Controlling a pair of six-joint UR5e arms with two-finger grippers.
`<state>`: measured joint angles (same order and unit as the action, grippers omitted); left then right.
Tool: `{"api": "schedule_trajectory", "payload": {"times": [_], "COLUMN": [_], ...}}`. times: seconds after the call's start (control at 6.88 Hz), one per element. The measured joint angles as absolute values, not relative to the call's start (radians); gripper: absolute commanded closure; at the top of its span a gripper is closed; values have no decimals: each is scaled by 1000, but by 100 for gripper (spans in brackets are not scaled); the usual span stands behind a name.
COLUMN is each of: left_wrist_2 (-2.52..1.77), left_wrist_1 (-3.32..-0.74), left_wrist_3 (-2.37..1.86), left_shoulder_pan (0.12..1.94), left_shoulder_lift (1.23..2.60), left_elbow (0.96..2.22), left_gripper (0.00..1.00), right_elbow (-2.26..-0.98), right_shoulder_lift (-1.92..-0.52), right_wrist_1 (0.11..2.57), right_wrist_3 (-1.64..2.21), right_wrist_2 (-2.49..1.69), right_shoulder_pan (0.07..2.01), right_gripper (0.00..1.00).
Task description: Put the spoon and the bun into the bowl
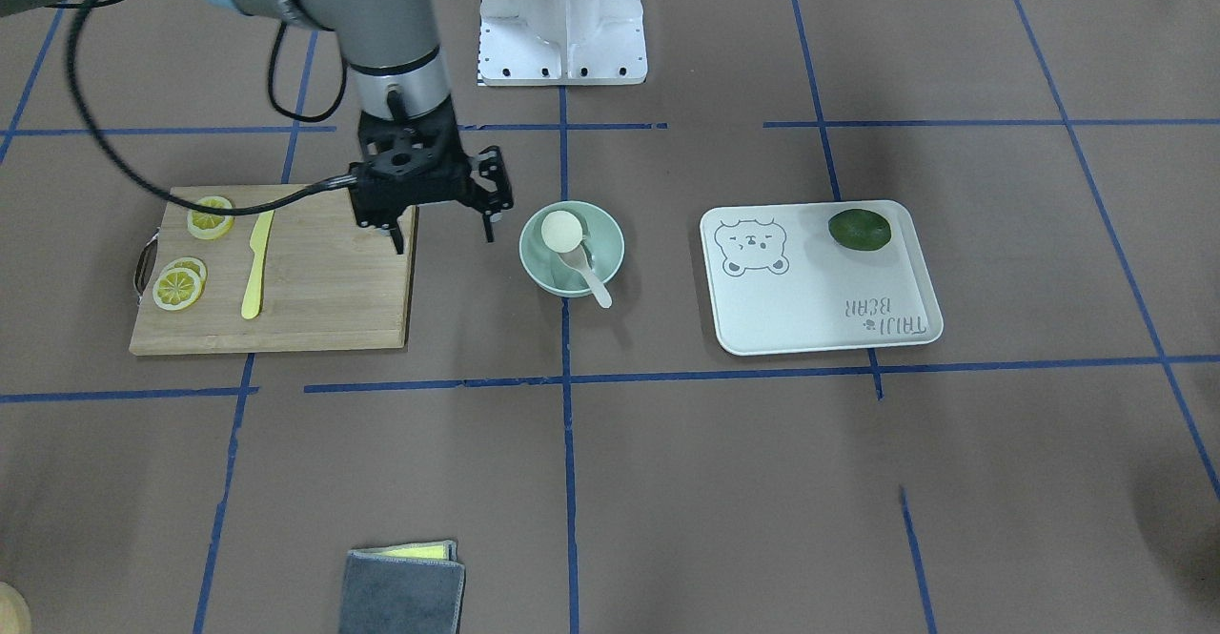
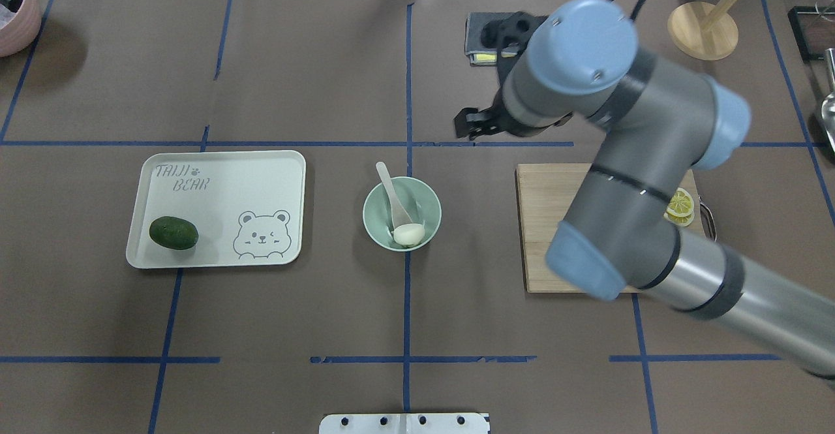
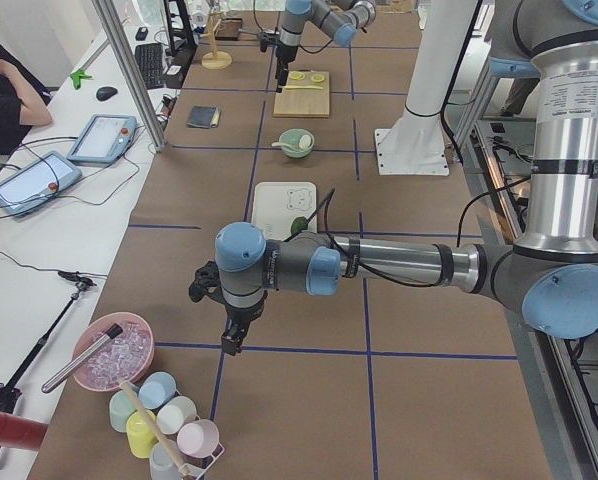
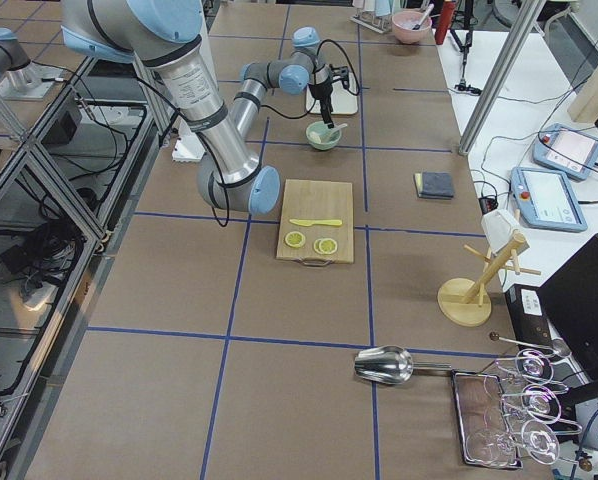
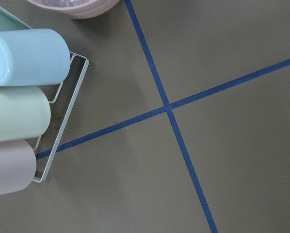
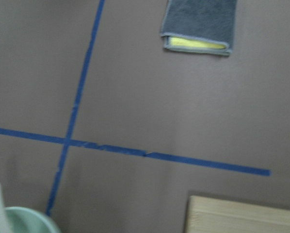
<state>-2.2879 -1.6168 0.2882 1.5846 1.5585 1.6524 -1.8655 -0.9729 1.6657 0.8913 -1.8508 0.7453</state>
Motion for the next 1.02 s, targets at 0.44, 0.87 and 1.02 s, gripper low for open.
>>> {"api": "schedule_trajectory", "payload": {"times": [0.44, 0.87, 1.02], "left_wrist_2": [-2288, -2289, -2302], "left_wrist_1": [-1609, -1605, -1586], "left_wrist_3": [288, 279, 254], "left_shoulder_pan": [1585, 1586, 1586], "left_shoulder_lift": [1544, 1537, 1536], "left_elbow": [1635, 1628, 1632], "left_gripper": [0, 0, 0], "right_elbow": [-1860, -1852, -1850], "right_shoulder_lift": [-1215, -1469, -1525], "right_wrist_1": [1668, 1660, 1659], "right_wrist_3": [301, 65, 46], "right_wrist_2": [-2119, -2189, -2200], "right_shoulder_pan": [1131, 1365, 1410], "right_gripper": [0, 0, 0]}}
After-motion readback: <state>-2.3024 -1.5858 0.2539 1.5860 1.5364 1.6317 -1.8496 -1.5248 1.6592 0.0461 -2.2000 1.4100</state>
